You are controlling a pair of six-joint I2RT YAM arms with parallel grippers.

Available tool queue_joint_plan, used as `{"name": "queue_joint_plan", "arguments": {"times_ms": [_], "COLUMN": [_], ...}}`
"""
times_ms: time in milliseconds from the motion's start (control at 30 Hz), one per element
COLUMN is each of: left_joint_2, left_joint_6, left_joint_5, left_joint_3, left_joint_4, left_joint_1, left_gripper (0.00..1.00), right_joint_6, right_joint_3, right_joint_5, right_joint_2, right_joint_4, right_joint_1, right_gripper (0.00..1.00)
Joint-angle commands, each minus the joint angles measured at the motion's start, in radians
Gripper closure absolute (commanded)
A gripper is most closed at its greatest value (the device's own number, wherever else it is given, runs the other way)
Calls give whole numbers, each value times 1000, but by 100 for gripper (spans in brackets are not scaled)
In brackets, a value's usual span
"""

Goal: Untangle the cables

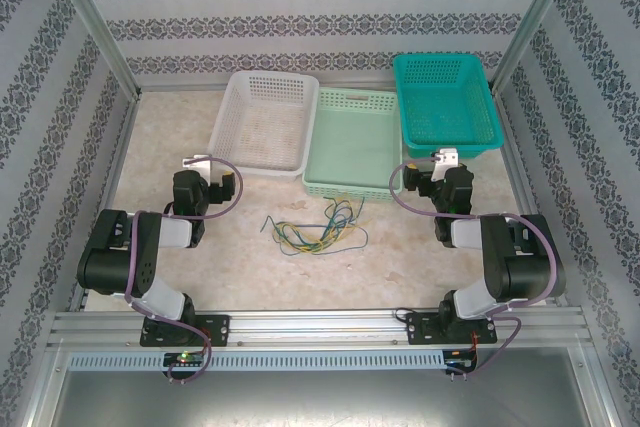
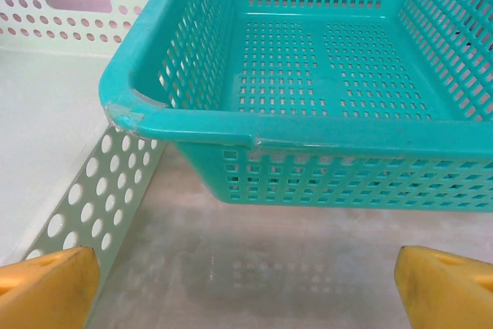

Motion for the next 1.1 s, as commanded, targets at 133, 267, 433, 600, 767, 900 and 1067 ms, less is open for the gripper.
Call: {"name": "queue_joint_plan", "arguments": {"times_ms": [133, 267, 433, 600, 767, 900, 1067], "left_joint_2": [1, 1, 1, -32, -202, -381, -594], "left_joint_6": [-5, -5, -5, -3, -165, -250, -355], "left_joint_5": [13, 12, 12, 8, -135, -240, -129], "left_joint_3": [11, 11, 11, 36, 222, 208, 195], "left_joint_4": [34, 33, 34, -43, -563, -738, -910], "left_joint_1": [15, 16, 15, 14, -7, -71, -93], "left_gripper": [0, 0, 0, 0, 0, 0, 0], "right_joint_6": [23, 25, 26, 20, 132, 152, 374], "right_joint_3": [15, 15, 15, 42, 145, 203, 230], "right_joint_5": [-22, -22, -21, 16, 17, 56, -52], "right_joint_2": [0, 0, -1, -70, -279, -412, -551], "right_joint_4": [16, 16, 15, -80, -574, -886, -1128], "right_joint_1": [-3, -4, -5, 10, 16, 87, 109], "right_gripper": [2, 2, 2, 4, 9, 12, 16]}}
